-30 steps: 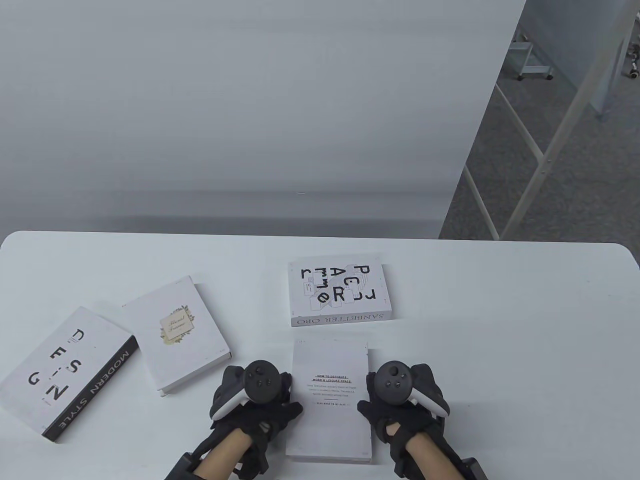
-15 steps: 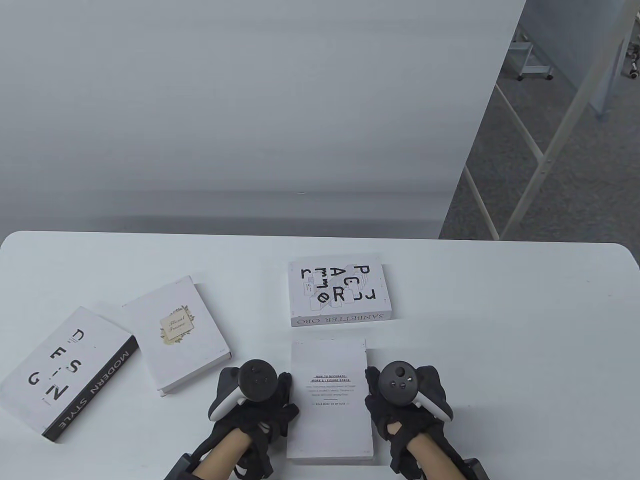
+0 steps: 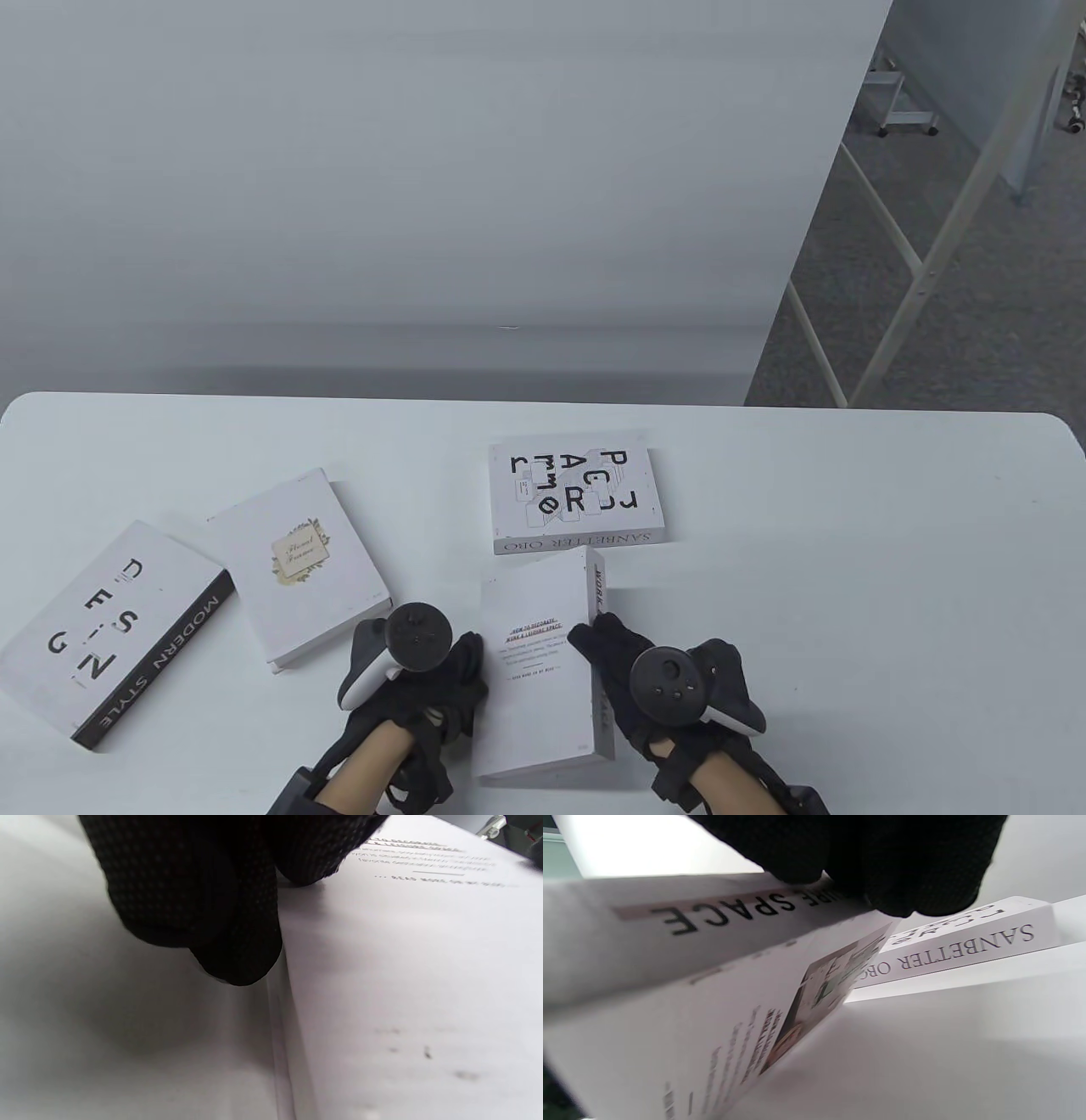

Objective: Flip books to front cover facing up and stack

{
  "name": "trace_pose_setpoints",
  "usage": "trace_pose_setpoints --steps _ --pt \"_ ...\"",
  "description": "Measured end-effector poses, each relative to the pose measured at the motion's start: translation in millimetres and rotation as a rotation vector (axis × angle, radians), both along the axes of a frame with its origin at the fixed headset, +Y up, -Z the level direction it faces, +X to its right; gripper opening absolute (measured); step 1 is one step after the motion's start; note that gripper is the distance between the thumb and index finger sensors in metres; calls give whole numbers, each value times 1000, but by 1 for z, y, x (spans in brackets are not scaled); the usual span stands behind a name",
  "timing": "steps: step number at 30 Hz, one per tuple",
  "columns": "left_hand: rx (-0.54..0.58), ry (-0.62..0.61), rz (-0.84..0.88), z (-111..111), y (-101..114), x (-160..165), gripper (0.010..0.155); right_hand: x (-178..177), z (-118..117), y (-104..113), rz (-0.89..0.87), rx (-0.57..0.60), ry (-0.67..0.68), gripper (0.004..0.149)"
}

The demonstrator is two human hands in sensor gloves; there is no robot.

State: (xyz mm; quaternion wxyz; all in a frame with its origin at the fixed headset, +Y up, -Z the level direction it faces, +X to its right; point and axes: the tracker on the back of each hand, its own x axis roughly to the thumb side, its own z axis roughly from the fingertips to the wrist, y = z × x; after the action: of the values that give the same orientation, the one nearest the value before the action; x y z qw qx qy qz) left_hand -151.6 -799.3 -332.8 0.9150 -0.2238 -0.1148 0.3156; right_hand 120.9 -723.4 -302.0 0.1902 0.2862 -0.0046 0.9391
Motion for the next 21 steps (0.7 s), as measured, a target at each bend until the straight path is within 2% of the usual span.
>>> trace_pose_setpoints --steps 5,8,11,14,18,21 --pt "31 9 -53 -1 1 -1 65 -5 5 -3 64 26 67 59" --pt "36 13 -60 -1 1 -2 65 -8 8 -7 147 96 98 66" --pt "43 5 -79 -2 2 -2 65 -9 9 -11 190 93 146 72" --pt "57 -10 -107 -2 3 -1 64 -9 8 -14 163 74 184 75" --pt "80 -19 -138 -1 4 1 62 -10 9 -16 173 119 170 75" --pt "99 -31 -156 0 5 2 62 -4 4 -15 104 76 175 76"
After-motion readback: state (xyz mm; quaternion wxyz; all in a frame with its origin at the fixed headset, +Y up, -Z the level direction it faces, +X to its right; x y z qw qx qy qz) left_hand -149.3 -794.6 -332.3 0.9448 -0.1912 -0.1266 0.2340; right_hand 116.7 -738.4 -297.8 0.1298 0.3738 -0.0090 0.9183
